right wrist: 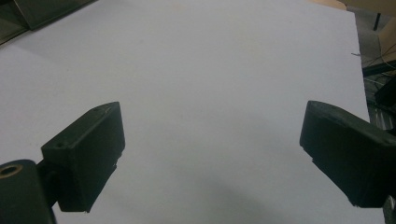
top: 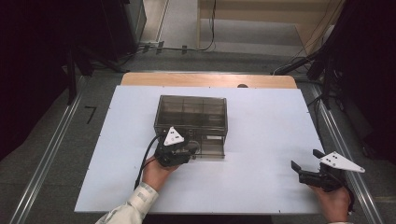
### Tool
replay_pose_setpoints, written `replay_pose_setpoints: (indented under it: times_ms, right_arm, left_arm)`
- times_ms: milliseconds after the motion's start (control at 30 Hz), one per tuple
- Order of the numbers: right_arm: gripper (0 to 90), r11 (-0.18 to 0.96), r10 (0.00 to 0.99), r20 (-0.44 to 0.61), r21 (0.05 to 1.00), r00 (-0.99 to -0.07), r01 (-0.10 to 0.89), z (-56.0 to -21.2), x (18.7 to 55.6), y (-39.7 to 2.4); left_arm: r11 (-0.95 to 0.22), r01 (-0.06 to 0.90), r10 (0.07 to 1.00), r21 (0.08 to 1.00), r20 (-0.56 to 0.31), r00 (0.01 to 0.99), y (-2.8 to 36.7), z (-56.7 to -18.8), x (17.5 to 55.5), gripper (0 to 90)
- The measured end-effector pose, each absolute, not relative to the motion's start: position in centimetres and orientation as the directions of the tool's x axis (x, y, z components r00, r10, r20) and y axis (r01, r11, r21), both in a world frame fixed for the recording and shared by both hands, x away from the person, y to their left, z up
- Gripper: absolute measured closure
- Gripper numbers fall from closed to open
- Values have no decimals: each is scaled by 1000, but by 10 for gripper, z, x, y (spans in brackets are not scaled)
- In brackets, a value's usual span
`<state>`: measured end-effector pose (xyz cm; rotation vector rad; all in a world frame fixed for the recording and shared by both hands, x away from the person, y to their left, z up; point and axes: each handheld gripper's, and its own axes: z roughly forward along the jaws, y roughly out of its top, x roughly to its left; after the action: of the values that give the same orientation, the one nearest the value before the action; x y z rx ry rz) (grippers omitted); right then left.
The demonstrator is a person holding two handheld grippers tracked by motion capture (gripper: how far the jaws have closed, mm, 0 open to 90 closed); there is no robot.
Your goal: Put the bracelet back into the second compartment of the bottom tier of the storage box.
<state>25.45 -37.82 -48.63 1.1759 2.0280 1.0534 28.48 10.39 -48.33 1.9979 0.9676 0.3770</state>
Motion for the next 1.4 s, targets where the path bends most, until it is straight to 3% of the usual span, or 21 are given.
replay_pose_setpoints:
  times_ms: [133,500,1400]
  right_arm:
    - [53,306,886,-82,843,-457,442,-486,255,-378]
    - [53,308,886,-84,841,-455,445,-486,254,-378]
    - [52,308,888,-86,840,-451,446,-486,253,-379]
  left_arm:
    - [-316,500,764,806,-96,639,105,-483,284,350]
    - [-293,504,781,813,-101,617,107,-482,281,210]
    - [-268,498,814,825,-82,575,119,-477,270,25]
